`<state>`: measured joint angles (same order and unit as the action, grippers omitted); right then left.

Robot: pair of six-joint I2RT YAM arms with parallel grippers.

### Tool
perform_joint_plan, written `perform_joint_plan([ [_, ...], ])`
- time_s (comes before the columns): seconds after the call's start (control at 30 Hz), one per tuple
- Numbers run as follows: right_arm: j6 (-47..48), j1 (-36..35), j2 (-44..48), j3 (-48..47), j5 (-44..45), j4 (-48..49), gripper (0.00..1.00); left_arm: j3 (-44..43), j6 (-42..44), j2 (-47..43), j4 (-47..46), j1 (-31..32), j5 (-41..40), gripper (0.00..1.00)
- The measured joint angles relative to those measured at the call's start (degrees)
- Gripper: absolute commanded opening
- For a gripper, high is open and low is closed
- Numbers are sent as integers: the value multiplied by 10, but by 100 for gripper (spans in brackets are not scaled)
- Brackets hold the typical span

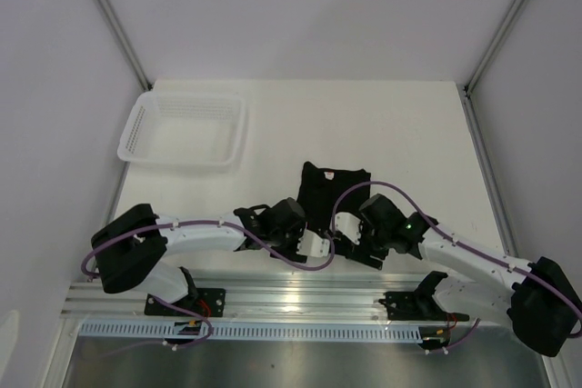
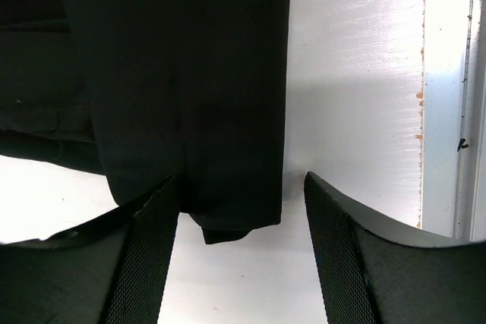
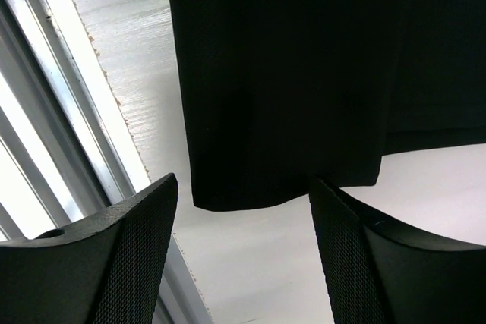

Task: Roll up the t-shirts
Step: Roll the tshirt

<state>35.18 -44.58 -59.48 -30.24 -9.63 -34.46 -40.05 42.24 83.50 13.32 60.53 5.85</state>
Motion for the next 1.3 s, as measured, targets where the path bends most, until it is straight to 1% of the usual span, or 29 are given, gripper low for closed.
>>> perform_joint_plan([
  [0.07,4,0,-3,0,-5,-1,72,2,-3,0,-3,0,-5,68],
  [0.1,6,0,-4,0,-9,0,70,4,-4,-1,-7,0,-7,61],
  [0.13,7,0,-4,0,-11,0,68,6,-8,-2,-10,0,-8,58],
  [0.17,7,0,-7,0,-13,0,62,8,-10,-2,-12,0,-10,55],
  [0.2,8,0,-14,0,-13,2,59,9,-13,-2,-14,0,-11,49],
  [0.23,9,0,-24,0,-14,3,56,10,-16,-2,-13,0,-12,46],
  [0.27,9,0,-35,0,-14,3,49,10,-18,-2,-13,0,-12,42],
  [0.3,11,0,-43,0,-14,3,44,10,-19,-2,-14,0,-12,33],
  [0.33,11,0,-49,0,-14,4,36,11,-22,-2,-14,0,-12,29],
  [0.4,14,0,-50,0,-14,6,30,12,-24,-2,-15,0,-12,19],
  [0.43,14,0,-50,0,-14,7,26,13,-26,-2,-15,0,-12,17],
  [0.47,15,0,-50,0,-15,7,25,13,-28,-2,-15,0,-12,14],
  [0.5,15,0,-50,0,-15,7,24,13,-28,-2,-14,0,-12,4],
  [0.53,16,1,-50,0,-15,7,19,13,-31,-2,-14,0,-12,1],
  [0.63,18,7,-49,-3,-20,4,13,13,-37,-2,-10,0,-12,1],
  [0.7,20,15,-48,-4,-32,0,13,11,-43,-4,-1,0,-10,1],
  [0.83,27,33,-45,-19,-74,-26,11,-12,-64,-10,56,-10,14,1],
  [0.93,37,46,-42,-38,-116,-57,9,-33,-79,-20,111,-22,42,1],
  [1.17,82,52,-45,-92,-211,-143,6,-62,-99,-60,228,-27,115,1],
  [1.3,103,52,-50,-97,-245,-167,7,-63,-101,-76,276,-32,170,5],
])
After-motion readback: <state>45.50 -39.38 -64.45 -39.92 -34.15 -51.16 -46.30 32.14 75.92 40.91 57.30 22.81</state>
